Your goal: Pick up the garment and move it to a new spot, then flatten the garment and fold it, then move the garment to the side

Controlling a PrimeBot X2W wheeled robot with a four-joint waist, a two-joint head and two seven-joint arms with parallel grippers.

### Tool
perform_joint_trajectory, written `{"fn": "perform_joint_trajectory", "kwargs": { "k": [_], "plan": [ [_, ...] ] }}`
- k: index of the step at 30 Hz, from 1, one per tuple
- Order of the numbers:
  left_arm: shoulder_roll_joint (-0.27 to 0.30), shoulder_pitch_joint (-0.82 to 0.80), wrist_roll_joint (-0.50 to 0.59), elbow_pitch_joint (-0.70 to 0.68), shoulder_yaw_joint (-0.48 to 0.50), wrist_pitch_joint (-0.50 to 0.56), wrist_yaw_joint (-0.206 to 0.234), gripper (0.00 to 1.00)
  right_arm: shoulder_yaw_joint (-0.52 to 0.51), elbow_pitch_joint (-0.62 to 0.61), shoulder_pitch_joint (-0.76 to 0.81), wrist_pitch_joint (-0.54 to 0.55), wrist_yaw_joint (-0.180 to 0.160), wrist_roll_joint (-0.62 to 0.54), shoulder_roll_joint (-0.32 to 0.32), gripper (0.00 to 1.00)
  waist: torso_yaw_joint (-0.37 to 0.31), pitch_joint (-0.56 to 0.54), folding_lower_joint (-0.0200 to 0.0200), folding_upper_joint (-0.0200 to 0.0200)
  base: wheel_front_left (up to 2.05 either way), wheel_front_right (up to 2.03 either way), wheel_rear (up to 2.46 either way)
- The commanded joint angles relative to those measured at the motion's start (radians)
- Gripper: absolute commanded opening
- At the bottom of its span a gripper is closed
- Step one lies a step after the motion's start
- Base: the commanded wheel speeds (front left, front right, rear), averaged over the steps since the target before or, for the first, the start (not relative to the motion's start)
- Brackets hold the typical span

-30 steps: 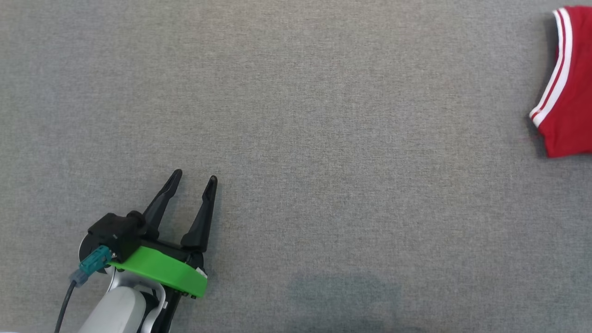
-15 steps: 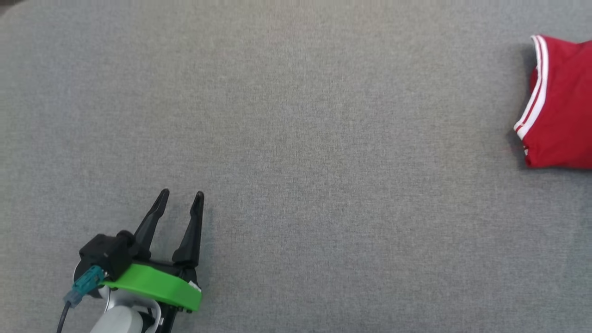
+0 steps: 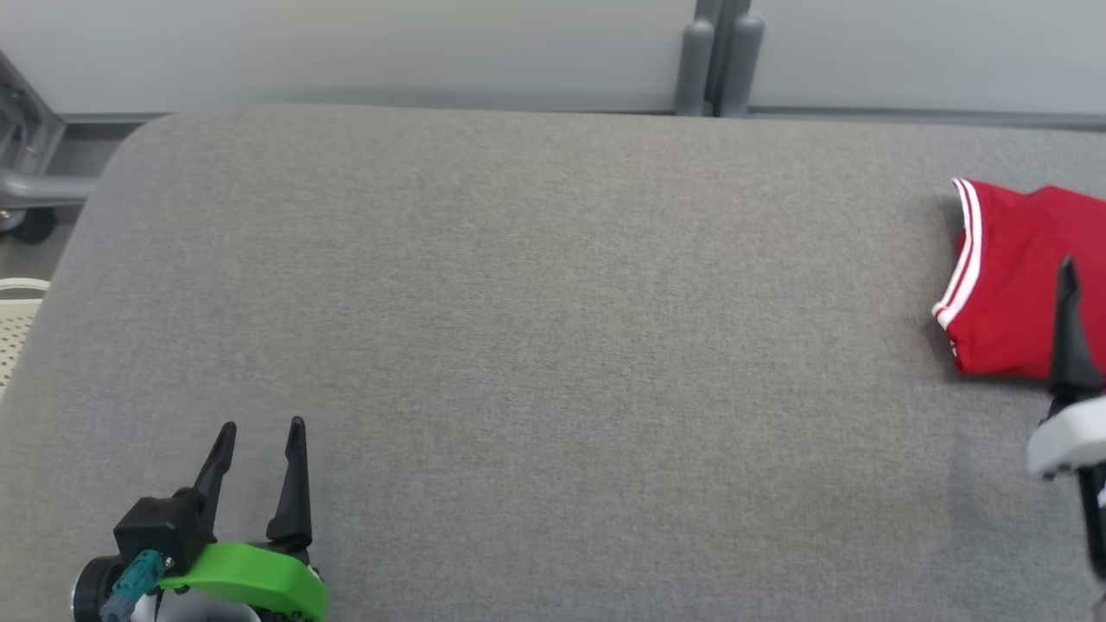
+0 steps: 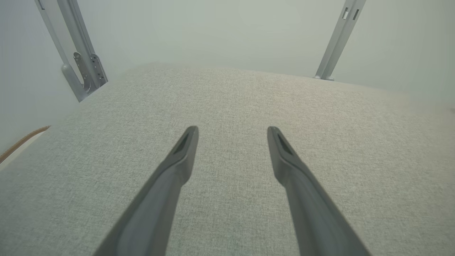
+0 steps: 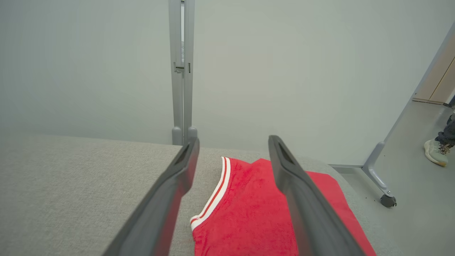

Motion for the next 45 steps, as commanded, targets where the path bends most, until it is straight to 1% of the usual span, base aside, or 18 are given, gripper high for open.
{"fn": "perform_joint_trajectory", "kwargs": {
  "k": [1, 4, 6, 9, 11, 14, 17, 19, 22, 29, 38, 39, 45],
  "plan": [
    [0.013, 0.017, 0.022, 0.009, 0.007, -0.007, 0.003, 1.00, -0.005, 0.000, 0.044, -0.033, 0.000, -0.008, 0.031, 1.00, 0.053, -0.056, 0.0001, 0.0086, 0.00, 0.00, 0.00],
    [0.015, 0.031, 0.063, 0.016, 0.016, -0.006, 0.000, 1.00, -0.001, 0.037, 0.121, -0.104, 0.000, -0.030, 0.075, 1.00, 0.061, -0.071, 0.0001, 0.0086, 0.00, 0.00, 0.00],
    [0.009, 0.038, 0.080, 0.019, 0.029, -0.007, -0.011, 1.00, 0.002, 0.075, 0.160, -0.151, 0.000, -0.031, 0.102, 1.00, 0.062, -0.083, 0.0001, 0.0086, 0.00, 0.00, 0.00],
    [-0.007, 0.054, 0.105, 0.012, 0.049, -0.007, -0.038, 1.00, -0.007, 0.135, 0.210, -0.207, 0.000, -0.058, 0.125, 1.00, 0.062, -0.094, 0.0001, 0.0086, 0.00, 0.00, 0.00],
    [-0.018, 0.069, 0.119, 0.008, 0.062, -0.007, -0.067, 1.00, 0.002, 0.175, 0.236, -0.234, 0.000, -0.069, 0.136, 1.00, 0.059, -0.102, 0.0001, 0.0086, 0.00, 0.00, 0.00],
    [-0.043, 0.085, 0.137, 0.006, 0.090, -0.007, -0.109, 1.00, 0.016, 0.221, 0.261, -0.255, 0.000, -0.093, 0.140, 1.00, 0.049, -0.113, 0.0001, 0.0086, 0.00, 0.00, 0.00],
    [-0.067, 0.097, 0.156, -0.001, 0.115, -0.007, -0.152, 1.00, 0.027, 0.247, 0.268, -0.264, 0.000, -0.060, 0.139, 1.00, 0.041, -0.121, 0.0001, 0.0086, 0.00, 0.00, 0.00],
    [-0.079, 0.104, 0.171, -0.002, 0.128, -0.007, -0.175, 1.00, 0.001, 0.244, 0.264, -0.266, 0.000, -0.050, 0.138, 1.00, 0.036, -0.128, 0.0001, 0.0086, 0.00, 0.00, 0.00],
    [-0.096, 0.110, 0.187, 0.007, 0.148, -0.006, -0.196, 1.00, -0.031, 0.246, 0.263, -0.264, 0.000, -0.056, 0.141, 1.00, 0.027, -0.138, 0.0001, 0.0086, 0.00, 0.00, 0.00],
    [-0.125, 0.119, 0.225, 0.024, 0.174, -0.006, -0.222, 1.00, -0.018, 0.251, 0.253, -0.264, 0.000, -0.087, 0.140, 1.00, 0.013, -0.158, 0.0001, 0.0086, 0.00, 0.00, 0.00],
    [-0.140, 0.128, 0.248, 0.041, 0.191, -0.006, -0.237, 1.00, -0.011, 0.250, 0.264, -0.264, 0.000, -0.087, 0.140, 1.00, 0.006, -0.178, 0.0001, 0.0086, 0.00, 0.00, 0.00],
    [-0.139, 0.118, 0.245, 0.043, 0.190, -0.004, -0.234, 1.00, -0.010, 0.251, 0.260, -0.262, 0.000, -0.085, 0.144, 1.00, 0.006, -0.179, 0.0001, 0.0000, 0.00, 0.00, 0.00],
    [-0.143, 0.114, 0.249, 0.043, 0.190, -0.004, -0.233, 1.00, -0.011, 0.249, 0.257, -0.262, 0.000, -0.085, 0.143, 1.00, -0.001, -0.176, 0.0001, 0.0004, 0.00, 0.00, 0.00]
  ]
}}
